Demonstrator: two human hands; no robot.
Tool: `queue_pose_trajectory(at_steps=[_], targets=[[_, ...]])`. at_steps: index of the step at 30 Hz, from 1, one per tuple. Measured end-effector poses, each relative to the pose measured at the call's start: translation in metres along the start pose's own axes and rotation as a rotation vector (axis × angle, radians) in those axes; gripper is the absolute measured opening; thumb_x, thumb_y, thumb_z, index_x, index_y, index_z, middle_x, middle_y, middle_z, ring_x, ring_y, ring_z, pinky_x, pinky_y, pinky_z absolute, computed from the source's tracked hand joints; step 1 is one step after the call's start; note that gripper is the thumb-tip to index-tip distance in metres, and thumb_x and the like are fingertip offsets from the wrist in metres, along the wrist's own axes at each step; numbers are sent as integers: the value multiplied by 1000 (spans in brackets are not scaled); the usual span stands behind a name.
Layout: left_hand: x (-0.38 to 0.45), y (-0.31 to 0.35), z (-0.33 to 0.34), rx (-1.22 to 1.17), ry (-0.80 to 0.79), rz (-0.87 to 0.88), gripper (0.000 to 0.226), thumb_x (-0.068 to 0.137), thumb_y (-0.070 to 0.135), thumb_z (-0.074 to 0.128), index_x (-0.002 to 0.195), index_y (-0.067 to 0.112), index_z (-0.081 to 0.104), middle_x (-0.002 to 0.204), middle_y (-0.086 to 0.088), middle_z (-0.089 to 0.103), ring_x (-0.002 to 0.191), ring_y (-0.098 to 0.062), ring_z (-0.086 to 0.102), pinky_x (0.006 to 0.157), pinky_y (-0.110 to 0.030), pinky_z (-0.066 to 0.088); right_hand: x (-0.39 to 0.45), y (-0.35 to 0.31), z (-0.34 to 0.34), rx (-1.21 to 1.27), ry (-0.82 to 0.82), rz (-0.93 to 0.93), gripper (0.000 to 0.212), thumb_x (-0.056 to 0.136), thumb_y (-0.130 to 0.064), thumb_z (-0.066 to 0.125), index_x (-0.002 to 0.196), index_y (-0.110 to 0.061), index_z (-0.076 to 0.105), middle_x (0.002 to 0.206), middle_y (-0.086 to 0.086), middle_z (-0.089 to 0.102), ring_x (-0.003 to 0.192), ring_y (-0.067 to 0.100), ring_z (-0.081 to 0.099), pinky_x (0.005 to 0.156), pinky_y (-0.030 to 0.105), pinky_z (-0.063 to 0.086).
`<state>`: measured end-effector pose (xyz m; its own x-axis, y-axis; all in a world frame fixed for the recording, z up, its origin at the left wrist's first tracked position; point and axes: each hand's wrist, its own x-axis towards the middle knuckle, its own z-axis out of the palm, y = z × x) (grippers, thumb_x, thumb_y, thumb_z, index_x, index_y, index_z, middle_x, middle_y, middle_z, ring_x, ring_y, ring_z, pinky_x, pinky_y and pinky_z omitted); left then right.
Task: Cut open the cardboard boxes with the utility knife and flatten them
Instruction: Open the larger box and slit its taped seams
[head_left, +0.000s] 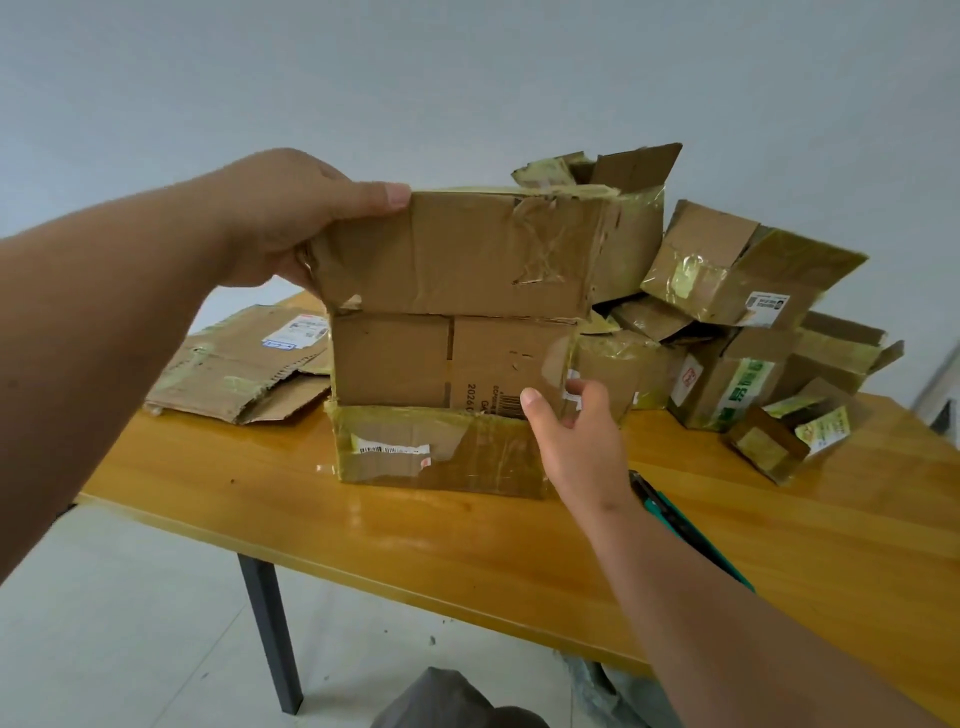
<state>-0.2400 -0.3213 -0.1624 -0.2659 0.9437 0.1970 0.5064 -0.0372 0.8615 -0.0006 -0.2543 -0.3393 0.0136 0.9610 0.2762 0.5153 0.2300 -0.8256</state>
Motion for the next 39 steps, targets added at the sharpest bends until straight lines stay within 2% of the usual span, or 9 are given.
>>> queue_pose_trajectory(at_steps=[4, 7, 11, 17, 20, 25, 33, 35, 39], targets=[[16, -19, 21, 16, 481, 43, 66, 71, 64, 73, 108, 16, 48, 107, -2, 54, 98, -23, 57, 79, -44, 56, 7, -3, -1, -60, -29, -2, 46, 95, -57, 51, 124, -21, 52, 100, -3, 62, 89, 15, 60, 73, 35, 52], [13, -31, 38, 26, 629, 160, 50, 85, 45, 68, 107, 19, 32, 105, -1, 45, 86, -16, 48, 65, -29, 44, 7, 1, -2, -41, -74, 1, 37, 96, -49, 55, 120, -21, 53, 97, -3, 63, 83, 12, 59, 63, 26, 45], [12, -40, 58, 250, 560, 220, 28, 95, 37, 55, 111, 20, 40, 118, -4, 43, 93, -22, 48, 74, -33, 38, 2, 6, -2, 73, -159, 86, 29, 99, -39, 55, 123, -24, 47, 94, -9, 60, 75, 4, 55, 54, 16, 37], [10, -50, 73, 539, 310, 216, 94, 61, 73, 71, 134, 30, 33, 150, -5, 18, 126, -33, 41, 101, -48, 43, 10, -2, 0, 366, -204, 291, 30, 99, -17, 55, 126, -23, 44, 99, -7, 57, 79, 3, 49, 57, 22, 36], [14, -59, 70, 712, 258, 180, 103, 58, 75, 71, 141, 33, 29, 158, -2, 4, 137, -41, 30, 108, -54, 34, 9, -3, 1, 421, -205, 320, 34, 97, -6, 51, 127, -22, 45, 103, -3, 57, 81, 7, 50, 58, 25, 37], [22, -62, 68, 834, 271, 119, 75, 77, 69, 60, 138, 30, 39, 145, -4, 41, 125, -37, 41, 100, -52, 39, 0, -2, 14, 326, -86, 269, 29, 95, -6, 48, 115, -26, 47, 111, 4, 63, 74, 13, 55, 52, 29, 47], [25, -56, 72, 859, 238, 114, 73, 75, 71, 59, 133, 29, 44, 136, -4, 49, 121, -36, 45, 94, -48, 41, -19, 3, 0, 400, -217, 261, 59, 93, 11, 45, 138, -28, 40, 119, -7, 56, 76, 4, 55, 47, 8, 43], [24, -55, 71, 904, 240, 103, 81, 70, 78, 58, 132, 29, 43, 133, -4, 50, 119, -36, 46, 91, -47, 42, -24, 5, -6, 403, -292, 255, 70, 92, 13, 47, 144, -31, 35, 126, -7, 52, 94, 4, 55, 59, 6, 45], [23, -52, 76, 993, 266, 106, 80, 67, 81, 56, 127, 28, 45, 126, -5, 52, 114, -37, 48, 90, -48, 40, -40, 21, -10, 347, -469, 171, 100, 84, 17, 53, 154, -43, 12, 157, -11, 29, 146, 15, 26, 105, 30, 37]])
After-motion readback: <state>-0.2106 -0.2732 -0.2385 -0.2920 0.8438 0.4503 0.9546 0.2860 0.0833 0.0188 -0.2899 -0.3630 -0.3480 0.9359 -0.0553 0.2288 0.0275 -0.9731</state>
